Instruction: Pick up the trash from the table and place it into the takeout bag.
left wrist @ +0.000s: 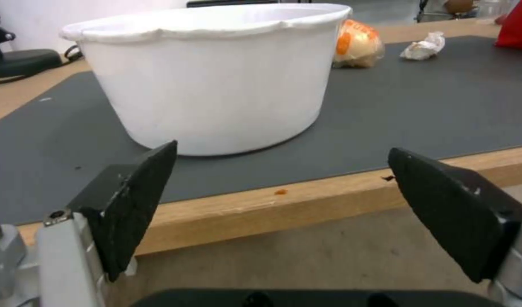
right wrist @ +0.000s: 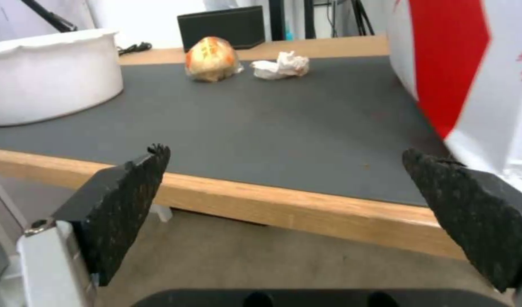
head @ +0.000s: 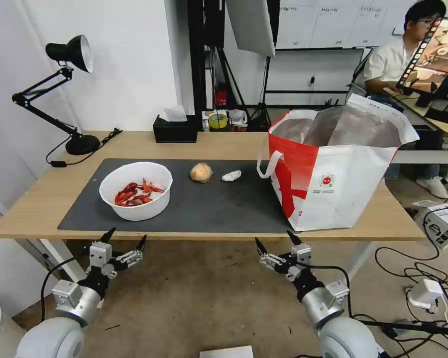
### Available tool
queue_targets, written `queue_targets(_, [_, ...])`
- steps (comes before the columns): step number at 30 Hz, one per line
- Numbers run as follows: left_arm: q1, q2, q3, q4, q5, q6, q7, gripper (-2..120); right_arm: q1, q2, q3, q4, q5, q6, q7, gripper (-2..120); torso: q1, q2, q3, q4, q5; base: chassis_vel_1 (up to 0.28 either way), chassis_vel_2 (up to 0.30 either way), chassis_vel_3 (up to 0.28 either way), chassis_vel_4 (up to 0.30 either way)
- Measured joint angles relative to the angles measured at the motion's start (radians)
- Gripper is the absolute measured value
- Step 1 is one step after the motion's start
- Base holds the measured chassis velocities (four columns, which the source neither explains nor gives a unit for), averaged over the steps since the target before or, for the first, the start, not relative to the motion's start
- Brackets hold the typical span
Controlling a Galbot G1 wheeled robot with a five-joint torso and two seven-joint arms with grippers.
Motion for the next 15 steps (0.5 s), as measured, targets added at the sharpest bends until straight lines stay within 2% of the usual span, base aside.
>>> queue_targets(6, [-0.002,0.000,-0.003,-0.001,0.000,0.000,0.000,100,0.061,-0.008,-0.028,0.007,0.028,-0.028,0.014,100,0.000,0.000,0.000,0.0000,-0.0001,0.000,0.000,0.000,0.000])
queue_targets(10, [-0.008,0.013,0.004,-0.007,0.000,0.002,0.002,100,0.129,-0.017,-0.053,0.015,0.095,-0.061,0.023,100,0.000,0.000,0.000,0.0006,0.0000,0.000,0.000,0.000,0.000])
queue_targets(12, [-0.021,0.027,0.020,-0.013,-0.002,0.009,0.004,100,0.153,-0.016,-0.061,0.015,0.120,-0.071,0.024,100,0.000,0.000,0.000,-0.0005,-0.0002,0.000,0.000,0.000,0.000])
queue_targets(15, [-0.022,0.032,0.021,-0.016,-0.003,0.012,0.005,100,0.209,-0.015,-0.092,-0.010,0.133,-0.075,0.024,100,0.000,0.000,0.000,-0.0002,0.0000,0.000,0.000,0.000,0.000])
